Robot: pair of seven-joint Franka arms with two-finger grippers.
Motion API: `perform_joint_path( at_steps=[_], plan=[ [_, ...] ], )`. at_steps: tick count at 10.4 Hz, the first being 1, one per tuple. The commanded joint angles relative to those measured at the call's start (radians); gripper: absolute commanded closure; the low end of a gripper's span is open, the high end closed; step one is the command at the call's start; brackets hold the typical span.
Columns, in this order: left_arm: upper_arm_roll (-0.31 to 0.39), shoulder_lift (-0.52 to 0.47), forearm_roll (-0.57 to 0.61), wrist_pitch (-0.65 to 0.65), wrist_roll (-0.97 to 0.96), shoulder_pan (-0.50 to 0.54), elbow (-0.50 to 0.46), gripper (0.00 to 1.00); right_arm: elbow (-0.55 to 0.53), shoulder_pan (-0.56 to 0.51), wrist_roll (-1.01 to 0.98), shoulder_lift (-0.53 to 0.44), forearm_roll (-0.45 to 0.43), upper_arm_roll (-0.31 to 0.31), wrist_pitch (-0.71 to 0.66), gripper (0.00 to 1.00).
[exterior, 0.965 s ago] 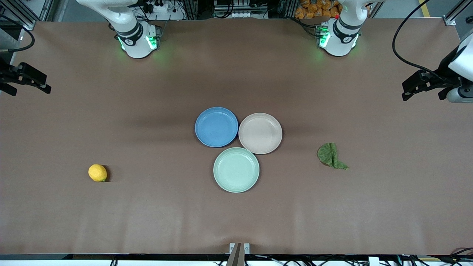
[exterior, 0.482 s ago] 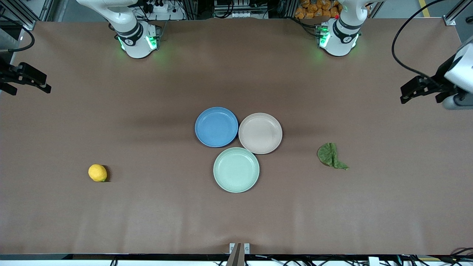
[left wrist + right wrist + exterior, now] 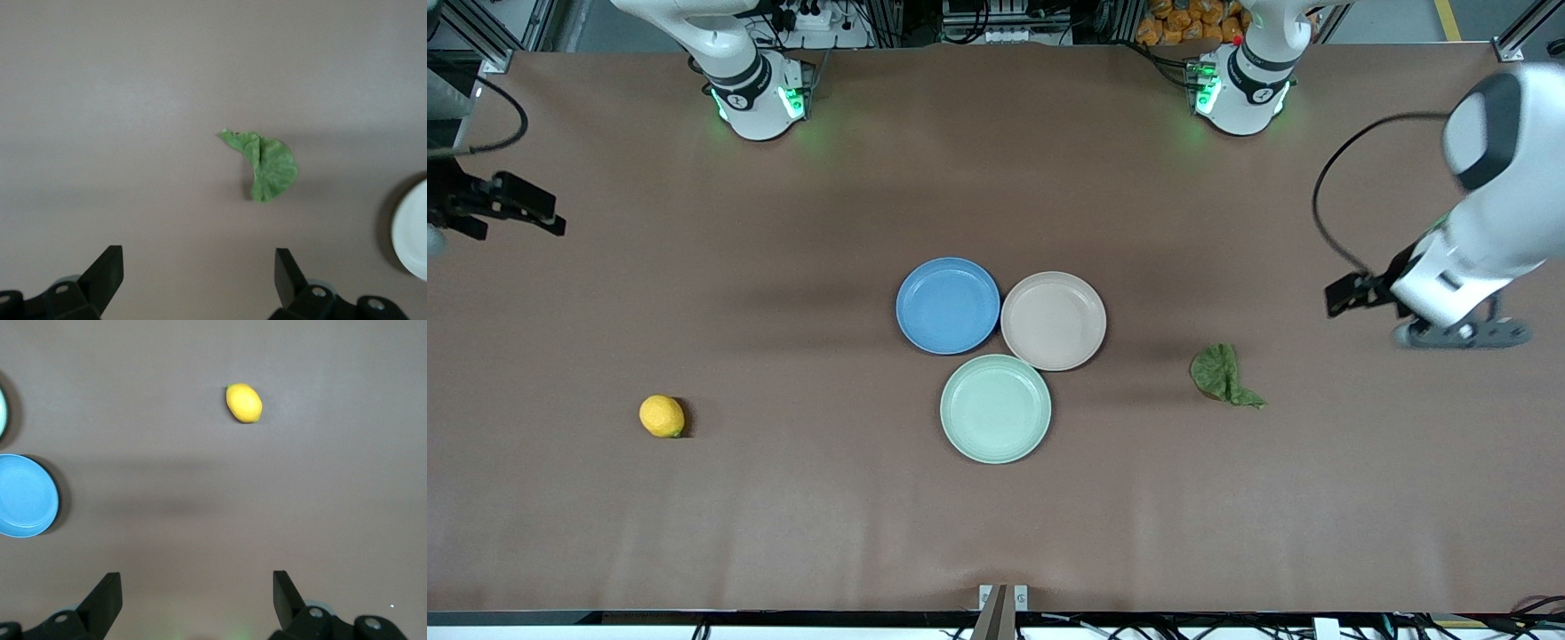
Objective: Place lemon and lettuce in plates
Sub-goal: 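Grasp the lettuce leaf with the left gripper while the right gripper approaches the lemon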
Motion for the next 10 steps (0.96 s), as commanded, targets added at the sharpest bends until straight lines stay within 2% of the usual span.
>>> perform_joint_path(
  at_steps=[1,2,5,7,9,10],
  plan=[
    [-0.002,0.08,-0.07,0.161,0.007,0.01,-0.085,0.0,-0.067,-0.02,0.008,0.013,-0.004,0.011,0.055,0.0],
    [-0.005,0.134,-0.151,0.18,0.009,-0.001,-0.078,0.0,-0.076,-0.022,0.008,0.046,-0.004,0.011,0.058,0.0],
    [-0.004,0.267,-0.16,0.289,0.006,-0.064,-0.078,0.0,-0.078,-0.026,0.004,0.132,-0.001,0.011,0.112,0.0],
    [-0.004,0.338,-0.074,0.359,0.0,-0.078,-0.076,0.02,-0.082,-0.042,-0.007,0.175,0.006,0.011,0.148,0.0],
    [-0.002,0.38,-0.03,0.387,-0.011,-0.082,-0.073,0.13,-0.108,-0.042,-0.01,0.2,0.031,0.011,0.175,0.0],
    [-0.002,0.403,0.022,0.416,-0.014,-0.082,-0.073,0.18,-0.142,-0.043,-0.016,0.202,0.031,0.011,0.229,0.0]
  ],
)
